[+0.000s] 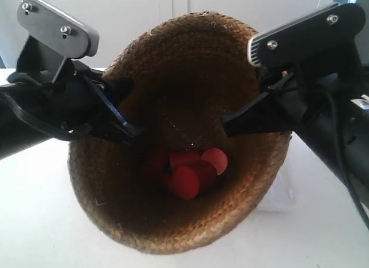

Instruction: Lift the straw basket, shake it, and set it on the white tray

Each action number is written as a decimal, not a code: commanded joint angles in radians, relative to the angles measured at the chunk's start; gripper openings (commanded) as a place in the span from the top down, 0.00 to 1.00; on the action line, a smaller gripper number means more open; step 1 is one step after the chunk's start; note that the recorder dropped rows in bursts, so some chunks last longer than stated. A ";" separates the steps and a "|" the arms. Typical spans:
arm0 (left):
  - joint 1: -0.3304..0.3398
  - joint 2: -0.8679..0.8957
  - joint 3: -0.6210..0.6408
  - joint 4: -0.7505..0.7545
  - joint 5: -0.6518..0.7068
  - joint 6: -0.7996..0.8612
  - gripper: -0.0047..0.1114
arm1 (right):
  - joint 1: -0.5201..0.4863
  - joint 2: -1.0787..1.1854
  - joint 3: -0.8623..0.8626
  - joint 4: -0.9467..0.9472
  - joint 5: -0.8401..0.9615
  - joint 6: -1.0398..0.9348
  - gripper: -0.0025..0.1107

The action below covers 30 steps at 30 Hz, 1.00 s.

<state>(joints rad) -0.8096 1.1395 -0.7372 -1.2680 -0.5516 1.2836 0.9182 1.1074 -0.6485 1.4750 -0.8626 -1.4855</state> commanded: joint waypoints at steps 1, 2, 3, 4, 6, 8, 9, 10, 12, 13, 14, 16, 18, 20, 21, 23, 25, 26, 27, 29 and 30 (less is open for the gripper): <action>-0.175 -0.159 -0.001 -0.014 -0.022 0.135 0.96 | 0.182 -0.186 -0.012 0.018 0.021 -0.078 0.98; -0.217 -0.177 -0.001 0.004 -0.070 0.129 0.96 | 0.224 -0.225 -0.012 -0.032 0.060 -0.033 0.98; -0.243 -0.181 -0.001 0.035 -0.101 0.101 0.96 | 0.238 -0.234 -0.010 -0.084 0.085 0.017 0.98; -0.248 -0.160 0.006 0.105 -0.138 0.029 0.96 | 0.235 -0.222 0.003 -0.197 0.073 0.094 0.98; -0.156 -0.035 0.017 0.325 -0.313 -0.172 0.96 | 0.146 -0.077 0.033 -0.423 -0.151 0.325 0.98; 0.069 0.176 -0.037 0.420 -0.274 -0.388 0.96 | -0.080 0.154 -0.013 -0.427 -0.159 0.369 0.98; 0.143 0.231 -0.081 0.393 -0.123 -0.391 0.96 | -0.164 0.228 -0.044 -0.376 -0.072 0.332 0.98; 0.178 0.257 -0.112 0.340 0.123 -0.350 0.96 | -0.194 0.280 -0.077 -0.260 0.030 0.256 0.98; 0.186 0.256 -0.107 0.355 0.227 -0.315 0.96 | -0.197 0.307 -0.068 -0.190 0.048 0.207 0.98; 0.172 0.246 -0.095 0.355 0.175 -0.315 0.96 | -0.187 0.299 -0.052 -0.230 0.020 0.236 0.98; 0.157 0.231 -0.085 0.355 0.125 -0.315 0.96 | -0.169 0.284 -0.039 -0.270 -0.005 0.274 0.98; 0.137 0.193 -0.077 0.353 0.046 -0.315 0.96 | -0.152 0.237 -0.035 -0.303 -0.017 0.309 0.98; 0.130 0.159 -0.077 0.361 0.046 -0.315 0.96 | -0.139 0.187 -0.037 -0.335 0.013 0.309 0.98; 0.130 0.134 -0.077 0.361 0.046 -0.315 0.96 | -0.138 0.150 -0.037 -0.347 0.043 0.309 0.98; 0.130 0.127 -0.077 0.361 0.046 -0.315 0.96 | -0.138 0.138 -0.037 -0.347 0.048 0.309 0.98; 0.130 0.125 -0.077 0.356 0.050 -0.315 0.96 | -0.138 0.130 -0.037 -0.347 0.048 0.309 0.98; 0.130 0.127 -0.077 0.357 0.062 -0.315 0.96 | -0.138 0.131 -0.037 -0.347 0.048 0.305 0.98; 0.130 0.127 -0.077 0.357 0.064 -0.315 0.96 | -0.138 0.131 -0.037 -0.347 0.048 0.305 0.98; 0.130 0.127 -0.077 0.357 0.069 -0.315 0.96 | -0.138 0.131 -0.037 -0.347 0.048 0.303 0.98; 0.128 0.119 -0.077 0.355 0.071 -0.284 0.96 | -0.136 0.124 -0.037 -0.344 0.038 0.258 0.98; 0.114 0.099 -0.077 0.330 0.111 -0.257 0.96 | -0.116 0.100 -0.037 -0.296 0.039 0.187 0.98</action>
<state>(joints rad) -0.6663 1.2702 -0.8149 -0.9303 -0.5052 0.9674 0.7754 1.2435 -0.6837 1.1796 -0.8148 -1.2047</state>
